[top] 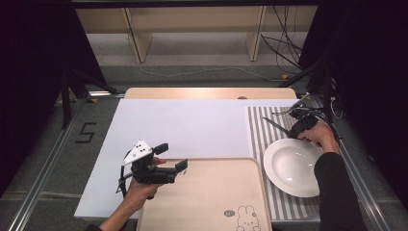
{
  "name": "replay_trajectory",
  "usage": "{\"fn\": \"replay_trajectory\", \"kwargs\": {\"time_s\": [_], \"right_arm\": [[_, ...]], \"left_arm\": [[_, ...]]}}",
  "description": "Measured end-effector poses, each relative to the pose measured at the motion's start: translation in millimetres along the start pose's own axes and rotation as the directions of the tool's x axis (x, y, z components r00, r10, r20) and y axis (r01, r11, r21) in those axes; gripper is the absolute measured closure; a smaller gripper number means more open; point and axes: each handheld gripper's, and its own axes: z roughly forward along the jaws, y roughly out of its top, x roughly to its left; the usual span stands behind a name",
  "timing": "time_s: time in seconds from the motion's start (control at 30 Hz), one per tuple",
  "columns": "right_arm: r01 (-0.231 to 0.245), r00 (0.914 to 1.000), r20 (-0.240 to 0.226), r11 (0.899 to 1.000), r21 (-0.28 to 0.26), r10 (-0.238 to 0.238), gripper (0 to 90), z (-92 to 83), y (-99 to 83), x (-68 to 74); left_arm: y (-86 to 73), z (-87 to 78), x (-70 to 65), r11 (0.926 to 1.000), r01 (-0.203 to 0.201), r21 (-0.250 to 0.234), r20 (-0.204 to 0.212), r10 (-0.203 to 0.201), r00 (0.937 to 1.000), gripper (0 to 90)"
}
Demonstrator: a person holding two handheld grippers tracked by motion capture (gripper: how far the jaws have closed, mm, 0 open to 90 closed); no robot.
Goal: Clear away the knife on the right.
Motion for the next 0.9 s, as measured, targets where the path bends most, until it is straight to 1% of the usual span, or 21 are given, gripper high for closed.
{"fn": "replay_trajectory", "kwargs": {"time_s": [0.07,0.1,0.23,0.27,0.3,0.33,0.37,0.4,0.43,0.47,0.53,0.57,0.6,0.63,0.67,0.7,0.77,0.8,0.83,0.87,0.9], "right_arm": [[0.000,1.0000,-0.005,1.000,0.004,0.000,75.8,-0.2,0.2,0.9],[0.020,0.9998,0.007,1.000,0.008,-0.020,76.9,-0.3,0.8,2.8],[0.043,0.9991,0.006,0.999,0.016,-0.043,77.0,-1.3,1.3,5.4],[0.057,0.9979,0.029,0.998,-0.003,-0.057,77.1,-2.7,1.3,7.5],[0.057,0.9979,0.029,0.998,-0.003,-0.057,77.1,-2.7,1.3,7.5],[0.065,0.9968,0.048,0.998,-0.025,-0.063,77.1,-4.0,1.4,8.5],[0.077,0.9930,0.094,0.995,-0.061,-0.071,77.1,-10.3,2.2,9.5],[0.077,0.9930,0.094,0.995,-0.061,-0.071,77.1,-10.3,2.2,9.5],[0.094,0.9867,0.142,0.990,-0.103,-0.079,77.2,-19.0,2.1,9.7],[0.109,0.9811,0.173,0.986,-0.128,-0.086,77.2,-23.8,1.6,9.1],[0.106,0.9791,0.188,0.984,-0.143,-0.078,77.2,-29.8,1.2,9.6],[0.123,0.9717,0.221,0.977,-0.174,-0.083,77.2,-39.3,-0.7,10.2],[0.123,0.9717,0.221,0.977,-0.174,-0.083,77.2,-39.3,-0.7,10.2],[0.134,0.9647,0.250,0.972,-0.194,-0.083,77.2,-47.2,-3.7,12.0],[0.134,0.9647,0.250,0.972,-0.194,-0.083,77.2,-47.2,-3.7,12.0],[0.133,0.9653,0.250,0.966,-0.221,-0.076,77.2,-55.9,-8.6,14.1],[0.152,0.9615,0.261,0.959,-0.241,-0.087,77.2,-65.1,-15.1,17.9],[0.152,0.9615,0.261,0.959,-0.241,-0.087,77.2,-65.1,-15.1,17.9],[0.152,0.9670,0.242,0.943,-0.296,-0.080,77.2,-74.4,-24.1,21.1],[0.138,0.9729,0.221,0.936,-0.325,-0.066,77.2,-78.4,-28.7,22.6],[0.138,0.9729,0.221,0.936,-0.325,-0.066,77.2,-78.4,-28.7,22.6]], "left_arm": [[0.2,-0.1,0.0,1.0000,0.002,-0.001,0.000,-0.002,1.0000,2.3],[0.2,-0.2,0.0,1.0000,0.001,-0.005,-0.001,-0.001,1.0000,2.3],[0.2,-0.2,0.2,1.0000,0.002,-0.005,-0.001,-0.002,1.0000,2.3],[0.4,0.0,0.1,1.0000,0.005,-0.008,-0.001,-0.005,1.0000,2.3],[0.4,0.2,0.2,1.0000,0.003,-0.008,-0.001,-0.003,1.0000,2.3],[0.4,0.3,0.2,1.0000,0.003,-0.005,-0.001,-0.003,1.0000,2.3],[0.4,0.4,0.4,1.0000,0.005,-0.005,-0.001,-0.005,1.0000,2.3],[0.4,0.4,0.4,1.0000,0.005,-0.005,-0.001,-0.005,1.0000,2.3],[0.5,0.5,0.4,1.0000,0.004,-0.006,-0.001,-0.004,1.0000,2.3],[0.6,0.5,0.3,1.0000,0.003,-0.007,-0.003,-0.003,1.0000,2.3],[0.5,0.4,0.2,1.0000,0.001,-0.006,-0.003,-0.001,1.0000,2.3],[0.5,0.2,0.1,1.0000,0.002,-0.007,-0.003,-0.002,1.0000,2.3],[0.6,0.1,0.1,1.0000,0.001,-0.007,-0.003,-0.001,1.0000,2.3],[0.1,-0.1,0.1,1.0000,-0.002,-0.002,-0.001,0.002,1.0000,2.3],[0.1,-0.1,0.1,1.0000,-0.002,-0.002,-0.001,0.002,1.0000,2.3],[-0.5,-0.3,0.0,1.0000,-0.005,-0.001,-0.003,0.005,1.0000,2.3],[-0.1,-0.5,-0.1,1.0000,-0.004,-0.004,-0.005,0.004,1.0000,2.3],[-0.1,-0.5,-0.1,1.0000,-0.004,-0.004,-0.005,0.004,1.0000,2.3],[-0.1,-0.4,0.0,1.0000,-0.003,-0.002,-0.007,0.003,1.0000,2.3],[-0.3,-0.1,-0.1,1.0000,-0.004,-0.001,-0.008,0.004,1.0000,2.3],[-0.3,-0.1,-0.1,1.0000,-0.004,-0.001,-0.008,0.004,1.0000,2.3]]}}
